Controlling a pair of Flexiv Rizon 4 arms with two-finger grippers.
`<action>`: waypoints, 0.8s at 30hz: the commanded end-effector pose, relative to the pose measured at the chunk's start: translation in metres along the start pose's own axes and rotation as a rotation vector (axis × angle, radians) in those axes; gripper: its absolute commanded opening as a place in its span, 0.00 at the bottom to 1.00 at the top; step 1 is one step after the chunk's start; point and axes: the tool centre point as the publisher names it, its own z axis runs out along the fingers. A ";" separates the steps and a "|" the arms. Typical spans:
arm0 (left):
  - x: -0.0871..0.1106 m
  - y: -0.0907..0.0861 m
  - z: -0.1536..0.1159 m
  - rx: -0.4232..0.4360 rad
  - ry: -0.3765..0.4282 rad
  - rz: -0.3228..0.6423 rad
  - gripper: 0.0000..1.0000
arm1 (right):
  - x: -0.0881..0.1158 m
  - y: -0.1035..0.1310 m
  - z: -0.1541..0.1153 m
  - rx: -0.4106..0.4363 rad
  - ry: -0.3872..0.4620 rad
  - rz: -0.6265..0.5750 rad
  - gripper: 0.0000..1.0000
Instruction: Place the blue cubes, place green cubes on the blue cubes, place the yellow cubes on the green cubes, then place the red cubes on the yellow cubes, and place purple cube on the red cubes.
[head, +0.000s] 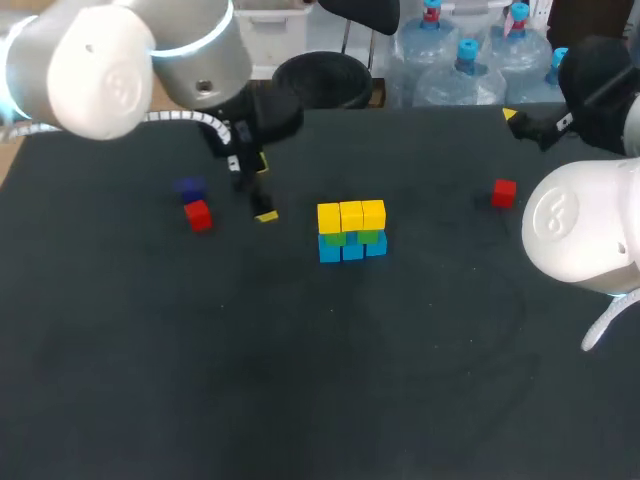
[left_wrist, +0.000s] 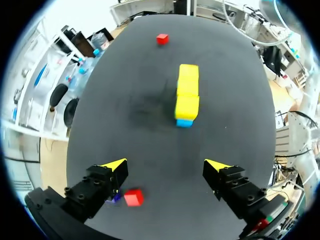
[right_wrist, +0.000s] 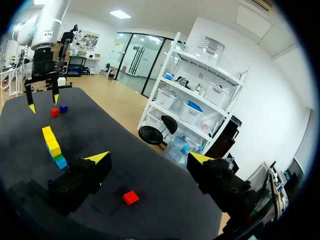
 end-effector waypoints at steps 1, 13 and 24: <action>0.020 0.002 -0.001 -0.015 0.001 -0.025 1.00 | 0.001 -0.001 0.000 -0.002 -0.002 0.001 1.00; 0.068 0.025 0.028 -0.016 0.050 -0.121 1.00 | 0.001 -0.001 0.000 -0.002 -0.002 0.001 1.00; 0.101 0.039 0.039 -0.038 0.076 -0.166 1.00 | 0.001 -0.001 0.000 -0.002 -0.002 0.001 1.00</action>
